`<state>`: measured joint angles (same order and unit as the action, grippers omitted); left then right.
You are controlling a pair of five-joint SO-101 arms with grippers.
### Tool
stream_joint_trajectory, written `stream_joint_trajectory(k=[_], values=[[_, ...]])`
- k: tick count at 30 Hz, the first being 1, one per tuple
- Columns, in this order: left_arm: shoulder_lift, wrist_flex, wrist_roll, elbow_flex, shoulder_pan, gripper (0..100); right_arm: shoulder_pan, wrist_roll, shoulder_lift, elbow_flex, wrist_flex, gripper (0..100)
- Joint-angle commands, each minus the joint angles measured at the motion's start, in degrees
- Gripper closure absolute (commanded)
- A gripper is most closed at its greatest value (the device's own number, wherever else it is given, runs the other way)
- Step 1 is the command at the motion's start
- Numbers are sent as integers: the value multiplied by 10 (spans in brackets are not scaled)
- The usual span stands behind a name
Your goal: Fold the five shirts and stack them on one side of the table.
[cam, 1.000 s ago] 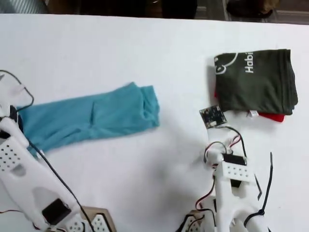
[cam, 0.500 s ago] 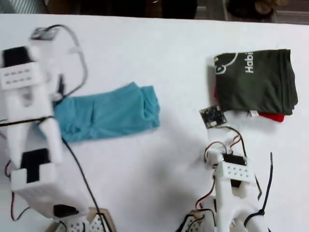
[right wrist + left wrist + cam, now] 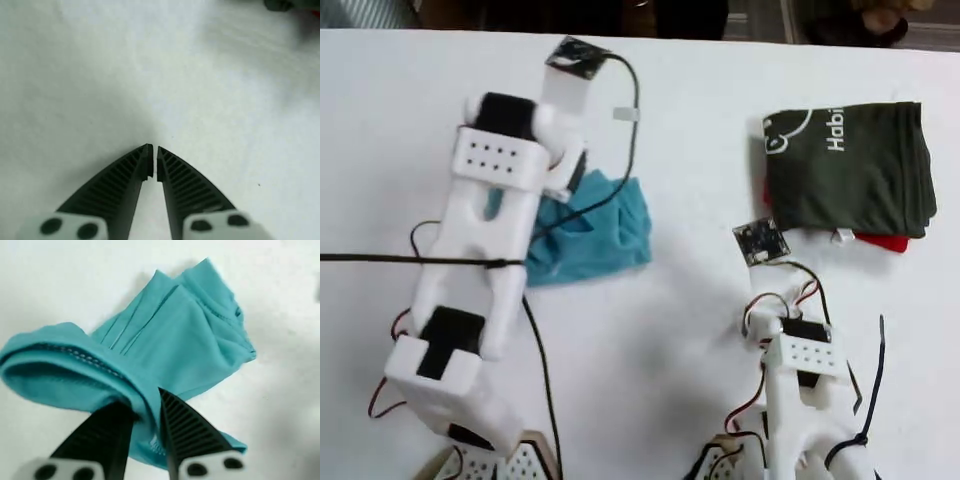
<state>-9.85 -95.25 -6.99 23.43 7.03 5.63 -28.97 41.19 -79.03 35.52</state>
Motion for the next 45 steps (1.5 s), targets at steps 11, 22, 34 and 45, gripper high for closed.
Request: stream_joint_trajectory(k=[11,22,34,45], values=[[-115,51,1,68,16,974,5,3,17,2,-10,974],[-227,45,0,166,12,974,5,3,17,2,-17,974],[-235,-66,0,310,12,718,5,3,17,1,-17,974],[-234,-70,3,371,-80,931,5,3,17,1,-17,975]])
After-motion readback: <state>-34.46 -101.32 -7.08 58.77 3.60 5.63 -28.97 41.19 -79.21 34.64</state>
